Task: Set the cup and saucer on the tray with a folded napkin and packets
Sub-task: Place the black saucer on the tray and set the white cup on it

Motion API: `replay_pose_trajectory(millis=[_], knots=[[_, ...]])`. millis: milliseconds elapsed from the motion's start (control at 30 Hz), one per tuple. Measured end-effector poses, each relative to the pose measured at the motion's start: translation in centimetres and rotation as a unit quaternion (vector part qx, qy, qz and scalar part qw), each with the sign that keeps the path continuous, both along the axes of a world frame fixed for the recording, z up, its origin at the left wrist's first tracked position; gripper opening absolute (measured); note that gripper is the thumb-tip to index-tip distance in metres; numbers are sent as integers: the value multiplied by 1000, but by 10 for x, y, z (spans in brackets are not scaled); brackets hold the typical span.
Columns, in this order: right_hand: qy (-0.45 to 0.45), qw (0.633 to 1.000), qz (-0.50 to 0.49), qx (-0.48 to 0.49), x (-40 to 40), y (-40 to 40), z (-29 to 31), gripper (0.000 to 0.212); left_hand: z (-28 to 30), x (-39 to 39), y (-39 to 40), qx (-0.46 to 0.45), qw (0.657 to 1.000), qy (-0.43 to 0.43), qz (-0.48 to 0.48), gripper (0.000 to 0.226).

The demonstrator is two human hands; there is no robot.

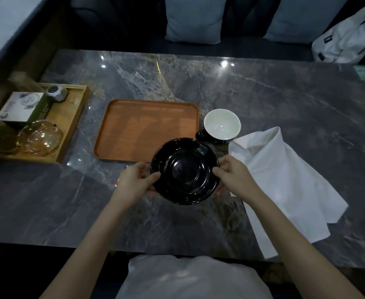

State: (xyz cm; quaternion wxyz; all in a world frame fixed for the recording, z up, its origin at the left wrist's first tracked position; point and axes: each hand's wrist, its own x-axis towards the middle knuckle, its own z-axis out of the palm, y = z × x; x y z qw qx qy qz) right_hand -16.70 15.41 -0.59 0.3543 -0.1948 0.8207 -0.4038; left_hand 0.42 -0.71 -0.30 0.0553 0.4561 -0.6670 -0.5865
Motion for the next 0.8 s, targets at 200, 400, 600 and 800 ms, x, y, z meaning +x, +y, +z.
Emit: replay_pose_trajectory(millis=[200,400,600,800], knots=[[-25,999,4,-43,-9,-38,18,5,21,-5,-32,-13,999,24,30,4],[-17,997,16,-80,-14,-84,34,8,29,-9,-70,-80,995,14,63,8],[-20,995,40,-89,-17,-136,25,7,21,-12,-111,-103,989,6,103,20],[-56,993,67,-80,-11,-188,-7,10,3,-15,-144,-119,978,-35,165,31]])
